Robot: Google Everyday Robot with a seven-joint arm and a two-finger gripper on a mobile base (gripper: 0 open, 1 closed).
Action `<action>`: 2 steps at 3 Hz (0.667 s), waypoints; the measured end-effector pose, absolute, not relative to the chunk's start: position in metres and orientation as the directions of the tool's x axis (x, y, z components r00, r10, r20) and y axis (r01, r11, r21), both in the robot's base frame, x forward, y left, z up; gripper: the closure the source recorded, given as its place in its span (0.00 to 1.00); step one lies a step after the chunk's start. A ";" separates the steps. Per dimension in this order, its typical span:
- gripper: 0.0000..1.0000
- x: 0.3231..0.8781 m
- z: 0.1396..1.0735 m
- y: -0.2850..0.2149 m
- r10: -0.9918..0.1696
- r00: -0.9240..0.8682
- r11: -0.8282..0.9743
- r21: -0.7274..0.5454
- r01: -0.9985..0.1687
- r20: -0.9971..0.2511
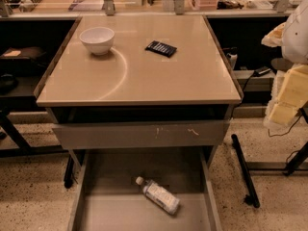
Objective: Pick blue plastic bottle from middle drawer and place on counter
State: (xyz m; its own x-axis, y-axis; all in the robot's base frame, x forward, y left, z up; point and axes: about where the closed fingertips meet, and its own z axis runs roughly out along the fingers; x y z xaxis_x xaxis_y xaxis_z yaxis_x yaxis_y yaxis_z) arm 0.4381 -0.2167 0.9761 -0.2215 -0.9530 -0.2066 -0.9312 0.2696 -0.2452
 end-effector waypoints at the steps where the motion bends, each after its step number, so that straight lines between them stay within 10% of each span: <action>1: 0.00 0.439 0.975 -0.216 -0.953 -0.221 0.270 -0.247 -0.931 -0.207; 2: 0.00 0.440 0.940 -0.222 -0.947 -0.245 0.290 -0.218 -0.932 -0.209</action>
Offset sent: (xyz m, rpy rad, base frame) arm 0.0063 -0.0169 -0.1180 0.0290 0.1074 -0.0592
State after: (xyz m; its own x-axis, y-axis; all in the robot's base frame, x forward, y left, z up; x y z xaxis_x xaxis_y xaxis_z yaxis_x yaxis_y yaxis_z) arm 0.4404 -0.2215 0.9396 -0.2454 -0.9467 -0.2087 -0.9321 0.2895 -0.2176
